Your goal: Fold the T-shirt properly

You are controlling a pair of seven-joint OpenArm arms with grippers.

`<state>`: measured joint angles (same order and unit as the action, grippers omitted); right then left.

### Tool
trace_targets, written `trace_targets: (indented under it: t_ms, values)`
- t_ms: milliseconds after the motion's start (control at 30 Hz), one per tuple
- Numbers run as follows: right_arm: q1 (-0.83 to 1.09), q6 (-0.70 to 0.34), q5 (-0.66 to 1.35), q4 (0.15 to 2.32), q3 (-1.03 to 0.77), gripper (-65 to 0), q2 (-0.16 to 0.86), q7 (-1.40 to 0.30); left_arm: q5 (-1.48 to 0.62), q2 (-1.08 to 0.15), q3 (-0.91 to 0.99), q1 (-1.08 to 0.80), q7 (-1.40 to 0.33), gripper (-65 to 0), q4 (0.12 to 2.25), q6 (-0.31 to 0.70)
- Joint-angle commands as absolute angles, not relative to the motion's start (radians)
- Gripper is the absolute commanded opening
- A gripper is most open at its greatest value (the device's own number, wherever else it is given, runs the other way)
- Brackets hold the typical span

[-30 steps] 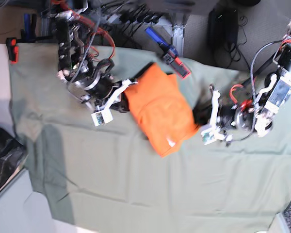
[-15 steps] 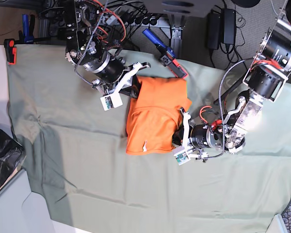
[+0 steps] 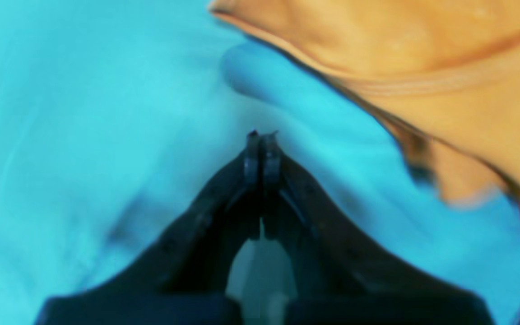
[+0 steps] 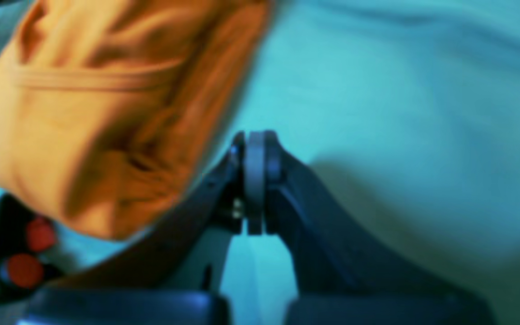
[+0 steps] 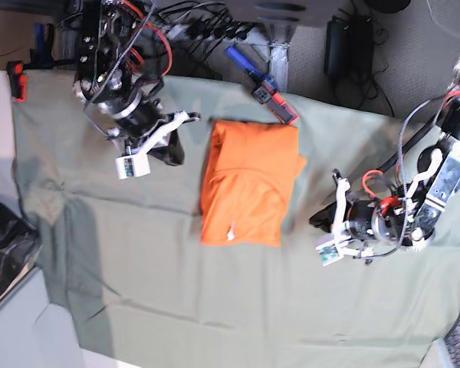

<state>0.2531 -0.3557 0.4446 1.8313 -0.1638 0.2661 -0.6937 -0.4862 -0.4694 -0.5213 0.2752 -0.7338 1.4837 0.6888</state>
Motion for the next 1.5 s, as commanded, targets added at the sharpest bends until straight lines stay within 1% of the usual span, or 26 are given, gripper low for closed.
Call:
trace_targets:
  t_ms: [0, 100, 233, 333, 433, 600, 667, 733, 833, 933, 1000, 1067, 1133, 1200, 1267, 1333, 1400, 1467]
  values:
    - [0.267, -0.461, 0.480, 1.865, -0.194, -65.0, 0.293, -0.689, -0.506, -0.508, -0.515, 0.266, -0.731, -65.0, 1.542, 0.698]
    - [0.347, -0.461, 0.541, 1.906, -0.267, -65.0, 0.342, -0.706, -0.516, -0.588, -0.476, 0.156, -0.761, -65.0, 1.665, 0.698]
    - [0.489, -0.462, 0.619, 1.967, -0.361, -65.0, 0.395, -0.724, -0.559, -0.667, -0.350, -0.027, -0.787, -65.0, 1.785, 0.698]
    - [0.617, -0.462, 0.685, 2.005, -0.406, -65.0, 0.422, -0.739, -0.589, -0.709, -0.238, -0.183, -0.817, -65.0, 1.860, 0.698]
    - [0.743, -0.462, 0.700, 2.015, -0.410, -65.0, 0.426, -0.738, -0.593, -0.726, -0.146, -0.355, -0.817, -65.0, 1.898, 0.698]
    - [0.888, -0.462, 0.677, 1.967, -0.369, -65.0, 0.426, -0.723, -0.570, -0.717, -0.090, -0.580, -0.789, -65.0, 1.869, 0.698]
    - [0.920, -0.461, 0.633, 1.911, -0.332, -65.0, 0.426, -0.694, -0.556, -0.686, -0.090, -0.639, -0.781, -65.0, 1.796, 0.686]
    - [0.921, -0.461, 0.577, 1.829, -0.282, -65.0, 0.426, -0.669, -0.541, -0.644, -0.091, -0.664, -0.748, -65.0, 1.673, 0.676]
    - [0.880, -0.459, 0.503, 1.672, -0.197, -65.0, 0.426, -0.646, -0.470, -0.569, -0.092, -0.645, -0.679, -65.0, 1.442, 0.654]
    - [0.798, -0.457, 0.456, 1.494, -0.118, -65.0, 0.426, -0.648, -0.421, -0.498, -0.096, -0.570, -0.661, -65.0, 1.198, 0.571]
    - [0.732, -0.456, 0.429, 1.376, -0.076, -65.0, 0.426, -0.648, -0.421, -0.456, -0.099, -0.502, -0.661, -65.0, 1.039, 0.529]
    - [0.662, -0.451, 0.422, 1.253, -0.044, -65.0, 0.422, -0.651, -0.412, -0.417, -0.099, -0.431, -0.651, -65.0, 0.886, 0.526]
    - [0.591, -0.450, 0.412, 1.122, -0.024, -65.0, 0.413, -0.651, -0.359, -0.379, -0.099, -0.345, -0.640, -65.0, 0.729, 0.513]
    - [0.519, -0.449, 0.392, 0.992, -0.017, -65.0, 0.400, -0.653, -0.274, -0.346, -0.111, -0.251, -0.649, -65.0, 0.577, 0.436]
    - [0.453, -0.449, 0.370, 0.876, -0.017, -65.0, 0.387, -0.681, -0.242, -0.332, -0.160, -0.169, -0.644, -65.0, 0.445, 0.423]
    - [0.407, -0.445, 0.369, 0.787, -0.018, -65.0, 0.379, -0.705, -0.252, -0.332, -0.247, -0.112, -0.607, -65.0, 0.372, 0.423]
    - [0.381, -0.444, 0.369, 0.734, -0.018, -65.0, 0.378, -0.696, -0.278, -0.332, -0.336, -0.075, -0.587, -65.0, 0.364, 0.422]
    - [0.371, -0.442, 0.369, 0.722, -0.018, -65.0, 0.377, -0.696, -0.335, -0.332, -0.400, -0.046, -0.603, -65.0, 0.373, 0.422]
